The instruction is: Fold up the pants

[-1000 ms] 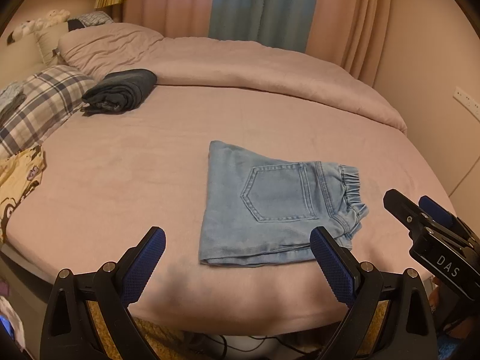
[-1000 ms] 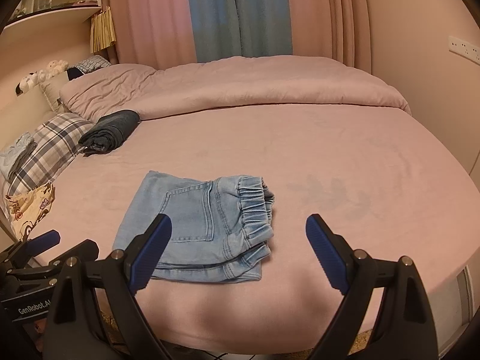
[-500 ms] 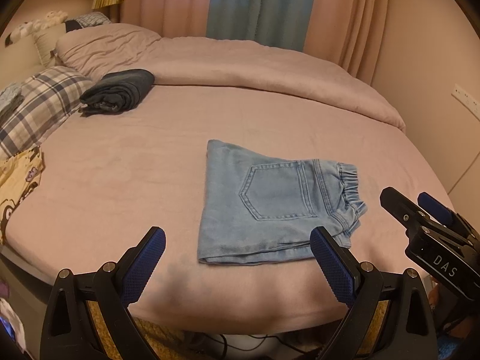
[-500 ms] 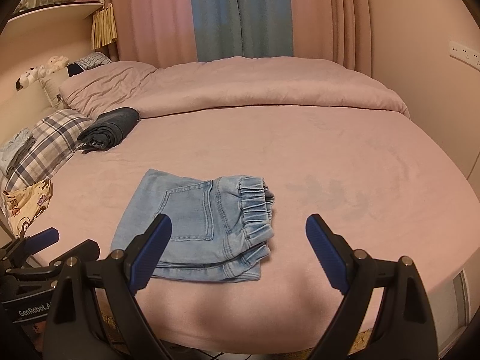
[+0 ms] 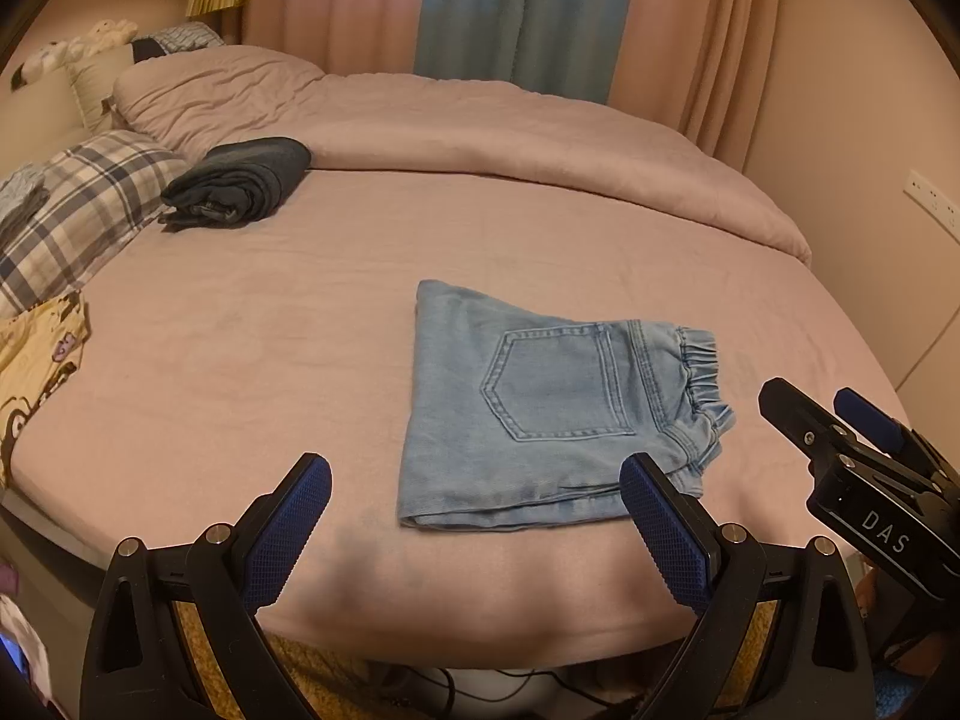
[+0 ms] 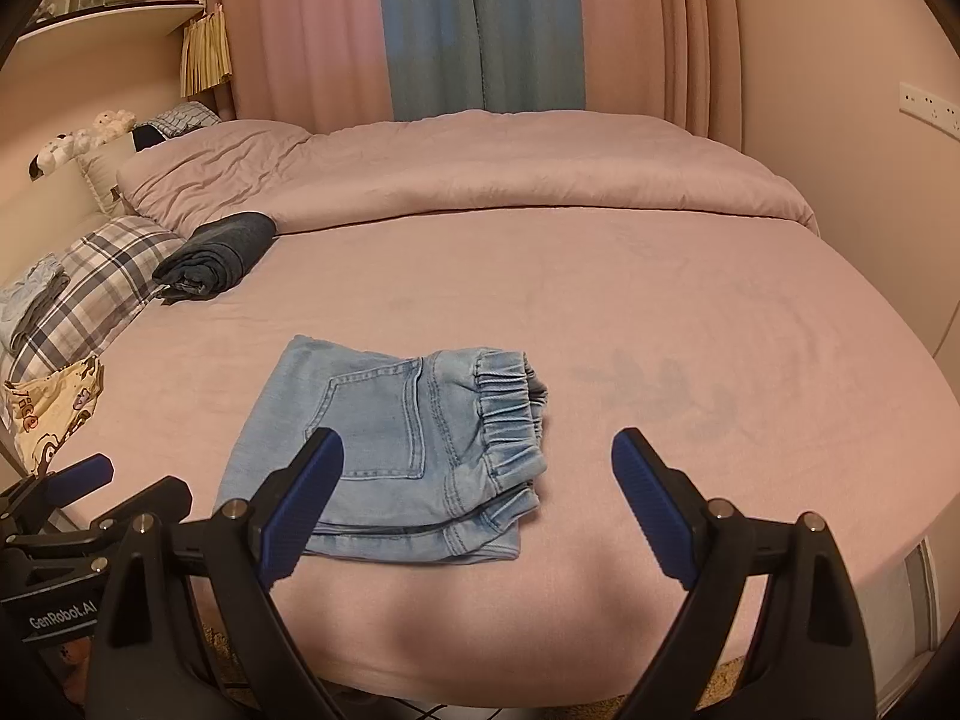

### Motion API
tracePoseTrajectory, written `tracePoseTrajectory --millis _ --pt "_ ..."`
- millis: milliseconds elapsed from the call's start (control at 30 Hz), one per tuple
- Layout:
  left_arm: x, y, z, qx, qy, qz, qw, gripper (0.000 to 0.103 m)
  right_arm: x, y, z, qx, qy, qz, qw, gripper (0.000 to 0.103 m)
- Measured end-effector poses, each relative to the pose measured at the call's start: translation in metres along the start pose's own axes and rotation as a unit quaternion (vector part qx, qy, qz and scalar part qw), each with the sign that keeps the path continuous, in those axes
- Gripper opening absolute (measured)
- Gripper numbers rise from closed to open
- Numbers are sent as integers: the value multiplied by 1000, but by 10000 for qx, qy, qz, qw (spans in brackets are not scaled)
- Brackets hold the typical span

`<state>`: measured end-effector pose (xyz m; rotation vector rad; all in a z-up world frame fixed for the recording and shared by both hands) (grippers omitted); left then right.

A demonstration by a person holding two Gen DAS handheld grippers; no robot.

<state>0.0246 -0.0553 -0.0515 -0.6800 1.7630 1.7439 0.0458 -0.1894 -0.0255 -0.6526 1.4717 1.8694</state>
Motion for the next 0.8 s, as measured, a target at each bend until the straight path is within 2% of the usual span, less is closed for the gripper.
tracePoseTrajectory --millis 800 --pt "-1 0 1 2 -26 -29 10000 97 4 0 5 33 28 16 10000 92"
Point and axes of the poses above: each gripper's, at about its wrist camera, not at the fingertips, and y roughly against the way its jaws point, z to its left, x to its underside, the point moved 6 cm from there along -y, roughly the way its jaws point, and after that the axes turned 11 degrees about -y, right-handed, at the moved point
